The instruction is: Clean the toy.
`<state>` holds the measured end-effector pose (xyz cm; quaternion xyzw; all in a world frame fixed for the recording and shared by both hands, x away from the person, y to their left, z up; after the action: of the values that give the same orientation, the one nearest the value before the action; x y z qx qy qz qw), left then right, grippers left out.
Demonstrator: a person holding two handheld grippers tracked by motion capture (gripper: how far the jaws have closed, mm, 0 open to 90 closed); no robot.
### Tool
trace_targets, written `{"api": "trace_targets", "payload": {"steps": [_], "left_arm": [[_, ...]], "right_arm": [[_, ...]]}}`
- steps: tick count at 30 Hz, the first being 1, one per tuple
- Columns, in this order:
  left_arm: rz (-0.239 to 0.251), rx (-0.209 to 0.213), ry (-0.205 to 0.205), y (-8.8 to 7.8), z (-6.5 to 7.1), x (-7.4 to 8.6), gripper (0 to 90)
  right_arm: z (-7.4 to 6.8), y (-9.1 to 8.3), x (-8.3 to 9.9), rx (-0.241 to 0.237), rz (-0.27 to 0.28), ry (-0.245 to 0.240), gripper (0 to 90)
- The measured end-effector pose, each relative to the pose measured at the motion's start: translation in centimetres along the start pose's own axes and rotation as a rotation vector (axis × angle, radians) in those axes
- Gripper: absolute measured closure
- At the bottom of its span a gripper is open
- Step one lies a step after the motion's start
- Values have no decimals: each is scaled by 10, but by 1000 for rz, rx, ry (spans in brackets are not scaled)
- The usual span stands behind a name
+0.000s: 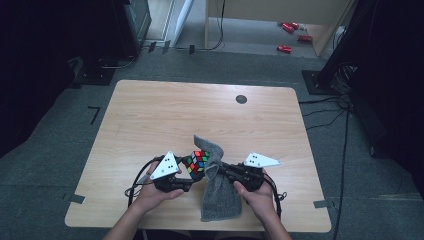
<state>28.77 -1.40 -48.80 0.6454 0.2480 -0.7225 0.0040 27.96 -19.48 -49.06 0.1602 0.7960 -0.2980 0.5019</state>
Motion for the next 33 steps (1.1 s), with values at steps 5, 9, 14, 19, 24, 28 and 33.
{"api": "trace_targets", "payload": {"steps": [5,9,14,19,24,28,33], "left_arm": [[-1,15,11,1,4,-1,345],[-16,-20,-14,1,-2,1,344],[-2,-34,-89,-1,-9,0,344],[8,-25,-105,-1,-6,-2,345],[4,-28,-100,-1,-6,-2,346],[15,16,-68,0,2,-5,346],[-8,-48,-74,1,-2,-5,345]], "right_arm": [[5,-3,-1,27,3,-16,798],[3,-12,-9,14,58,-27,796],[-8,-6,-6,-28,30,-62,796],[-8,-1,-5,8,36,-19,795],[-6,-1,-3,12,34,6,792],[-3,1,-2,40,26,11,796],[1,-3,-2,50,32,12,794]]}}
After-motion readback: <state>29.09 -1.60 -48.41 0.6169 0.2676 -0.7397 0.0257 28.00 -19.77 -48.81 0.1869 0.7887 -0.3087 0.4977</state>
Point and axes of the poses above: each handheld gripper's, and its own axes: y roughly forward along the jaws, x roughly out of its underside, z roughly to its right, the point moved 6 cm from there along y, roughly forward along the jaws, and after that the axes turned 5 degrees about x, right-handed, at the moved point
